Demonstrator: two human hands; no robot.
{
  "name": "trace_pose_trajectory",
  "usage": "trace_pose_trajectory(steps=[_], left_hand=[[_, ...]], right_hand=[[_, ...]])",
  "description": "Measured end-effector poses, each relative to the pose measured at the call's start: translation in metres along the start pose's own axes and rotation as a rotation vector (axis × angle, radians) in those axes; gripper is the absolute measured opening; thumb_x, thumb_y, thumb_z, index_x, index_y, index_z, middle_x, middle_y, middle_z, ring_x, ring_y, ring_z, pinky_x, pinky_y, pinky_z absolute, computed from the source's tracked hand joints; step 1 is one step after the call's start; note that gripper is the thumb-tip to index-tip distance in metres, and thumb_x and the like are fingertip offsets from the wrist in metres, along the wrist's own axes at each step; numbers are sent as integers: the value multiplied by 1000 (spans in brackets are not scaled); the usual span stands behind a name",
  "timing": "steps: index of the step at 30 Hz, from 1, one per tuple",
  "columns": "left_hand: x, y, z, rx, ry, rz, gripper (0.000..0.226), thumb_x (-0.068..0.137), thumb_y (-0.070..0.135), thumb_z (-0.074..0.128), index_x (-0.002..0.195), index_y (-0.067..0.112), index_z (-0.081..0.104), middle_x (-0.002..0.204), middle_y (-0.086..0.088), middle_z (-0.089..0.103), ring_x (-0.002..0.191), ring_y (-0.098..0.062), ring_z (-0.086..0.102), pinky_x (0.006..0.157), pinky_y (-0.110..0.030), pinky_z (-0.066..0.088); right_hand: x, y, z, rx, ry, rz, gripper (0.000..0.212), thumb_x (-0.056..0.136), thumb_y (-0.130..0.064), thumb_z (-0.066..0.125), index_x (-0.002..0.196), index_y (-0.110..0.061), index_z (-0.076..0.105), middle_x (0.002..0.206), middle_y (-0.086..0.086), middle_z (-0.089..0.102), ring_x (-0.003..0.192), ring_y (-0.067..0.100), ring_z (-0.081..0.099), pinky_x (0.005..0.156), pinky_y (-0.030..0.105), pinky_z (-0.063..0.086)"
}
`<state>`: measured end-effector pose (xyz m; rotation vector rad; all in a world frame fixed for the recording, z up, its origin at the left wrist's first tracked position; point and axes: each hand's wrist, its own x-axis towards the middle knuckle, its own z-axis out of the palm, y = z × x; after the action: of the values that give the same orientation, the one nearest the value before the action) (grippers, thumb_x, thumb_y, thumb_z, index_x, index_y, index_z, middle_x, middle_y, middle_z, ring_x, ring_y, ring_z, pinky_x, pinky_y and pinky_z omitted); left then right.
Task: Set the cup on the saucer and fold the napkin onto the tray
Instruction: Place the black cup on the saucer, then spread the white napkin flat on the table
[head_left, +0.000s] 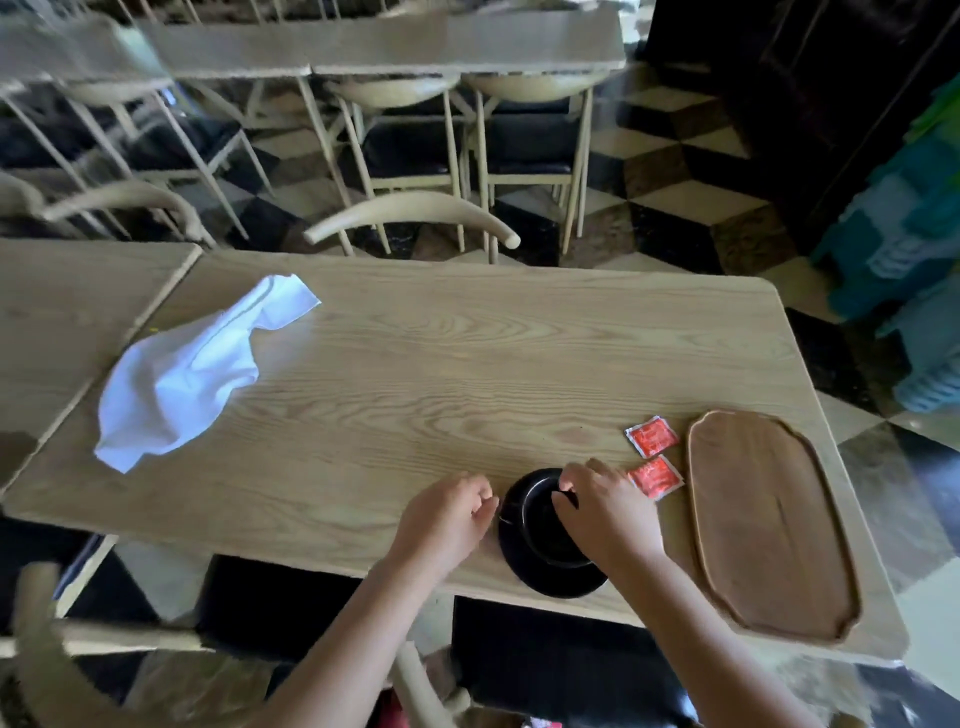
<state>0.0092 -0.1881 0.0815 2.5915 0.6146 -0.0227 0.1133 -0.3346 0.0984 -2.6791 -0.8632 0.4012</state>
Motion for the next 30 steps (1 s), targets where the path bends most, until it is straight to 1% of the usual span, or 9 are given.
trace_pose_trajectory(steps=[3,7,10,14,17,19,21,24,30], left_hand=[[-7,-10,-41,204,18,123,25,93,28,44,90,11,62,93,-2,64,81,-19,63,67,-27,50],[-28,-47,-95,403,97,128,27,93,33,40,100,15,59,107,-6,62,97,-25,62,73,-31,48],[-62,-90,-134,470,163,141,24,91,31,40,102,15,54,109,-7,60,100,-28,60,76,-34,46],[-119,-163,-183,454,225,96,20,87,30,46,93,14,57,97,-8,63,92,-32,61,73,-35,46],[-154,-217,-213,456,222,45,15,72,29,56,69,14,56,69,-6,63,62,-29,64,49,-30,46],[-170,-253,-225,490,232,-22,16,65,32,58,62,17,54,60,-2,60,50,-27,61,40,-27,42],[-181,-281,-232,458,234,-63,16,69,33,59,71,17,61,67,-2,64,54,-27,63,44,-27,45],[-187,-313,-236,374,247,-108,22,79,29,56,94,15,64,85,-5,67,73,-31,65,60,-34,49],[-157,-357,-220,336,175,-127,21,60,25,61,79,18,63,62,2,59,52,-22,62,44,-23,44]], right_hand=[[1,-50,-14,-118,-62,-130,22,90,-25,44,107,-16,54,115,4,56,106,25,53,73,32,43],[-4,-127,-25,-154,-42,-239,27,88,-26,45,112,-16,53,118,8,55,110,26,53,81,34,44],[-15,-187,-17,-192,17,-324,28,88,-25,45,112,-15,54,118,8,56,110,26,53,84,34,43],[-34,-269,12,-219,71,-405,30,87,-28,47,113,-17,55,118,8,56,112,27,51,90,36,41],[-46,-324,36,-230,109,-458,32,87,-30,45,116,-18,53,120,6,54,114,26,49,91,35,39],[-50,-352,49,-213,126,-470,33,87,-29,45,118,-18,52,122,5,52,116,25,46,93,34,38],[-51,-373,61,-177,123,-480,35,87,-28,45,120,-18,51,126,5,50,119,25,42,94,34,36],[-42,-392,76,-173,97,-498,37,88,-27,45,123,-18,49,131,5,46,123,25,38,96,33,34],[3,-403,114,-196,9,-468,39,87,-27,46,125,-19,48,133,5,45,125,24,37,98,34,35]])
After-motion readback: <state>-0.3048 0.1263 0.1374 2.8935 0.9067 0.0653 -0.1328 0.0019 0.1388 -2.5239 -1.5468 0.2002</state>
